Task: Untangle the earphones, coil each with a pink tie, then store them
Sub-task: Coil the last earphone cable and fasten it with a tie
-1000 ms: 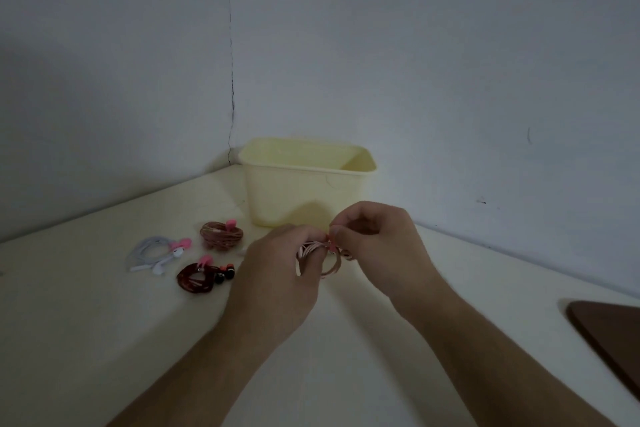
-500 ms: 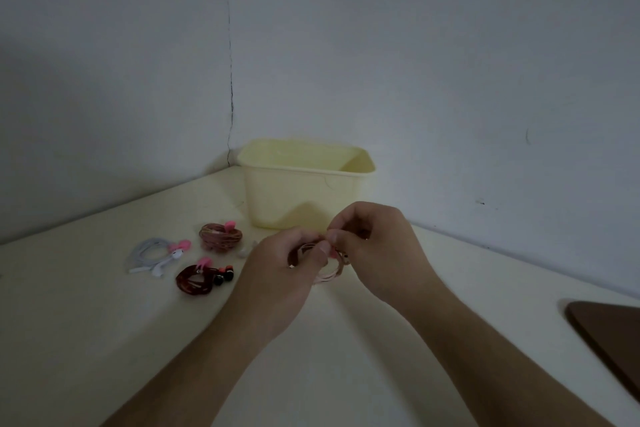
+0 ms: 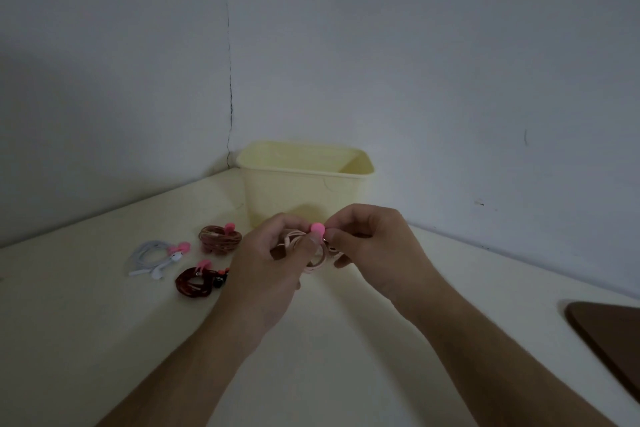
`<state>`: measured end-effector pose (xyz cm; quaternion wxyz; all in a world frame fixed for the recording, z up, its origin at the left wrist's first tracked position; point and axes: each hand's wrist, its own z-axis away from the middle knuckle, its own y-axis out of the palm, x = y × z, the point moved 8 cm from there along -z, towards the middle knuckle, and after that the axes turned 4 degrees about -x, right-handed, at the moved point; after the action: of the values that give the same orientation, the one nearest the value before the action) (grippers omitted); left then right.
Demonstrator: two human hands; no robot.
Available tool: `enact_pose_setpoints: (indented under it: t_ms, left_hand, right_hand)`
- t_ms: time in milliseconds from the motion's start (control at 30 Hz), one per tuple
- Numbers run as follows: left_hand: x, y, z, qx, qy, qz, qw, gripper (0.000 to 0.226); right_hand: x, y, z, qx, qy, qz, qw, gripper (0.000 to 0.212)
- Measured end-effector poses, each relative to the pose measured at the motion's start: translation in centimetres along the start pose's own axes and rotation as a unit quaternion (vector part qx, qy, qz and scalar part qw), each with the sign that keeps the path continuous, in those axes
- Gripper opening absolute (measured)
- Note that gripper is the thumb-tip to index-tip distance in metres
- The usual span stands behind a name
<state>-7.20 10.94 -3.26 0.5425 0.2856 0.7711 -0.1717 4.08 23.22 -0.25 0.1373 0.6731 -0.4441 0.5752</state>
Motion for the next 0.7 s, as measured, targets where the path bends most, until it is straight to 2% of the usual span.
enact_pose_setpoints:
  t_ms: [133,333,567,700]
  left_hand:
    - [0.6,0.0,-0.1,0.010,-0.028,0.018,0.999,0.010]
    - [1.4,0.4,-0.1,0.031,-0.098,0.105,0.989,0.016]
    - [0.7,0.3,-0.3,0.061,-0.056,0.076,0.994,0.011]
    - [1.1,0.0,-0.6,0.044,-0.077,0.107,0.990,0.010]
  right_hand:
    - [0.3,0.0,0.1,-0.008,0.003,0.022,1.000,0.011]
    - [1.2,0.1,0.4,-0.016,-0.026,0.048,0.998,0.013]
    - [1.7,0.4,0.5,-0.013,-0.059,0.075,0.995,0.013]
    - [1.5,0.9,0.5,-0.015,-0.059,0.081,0.995,0.015]
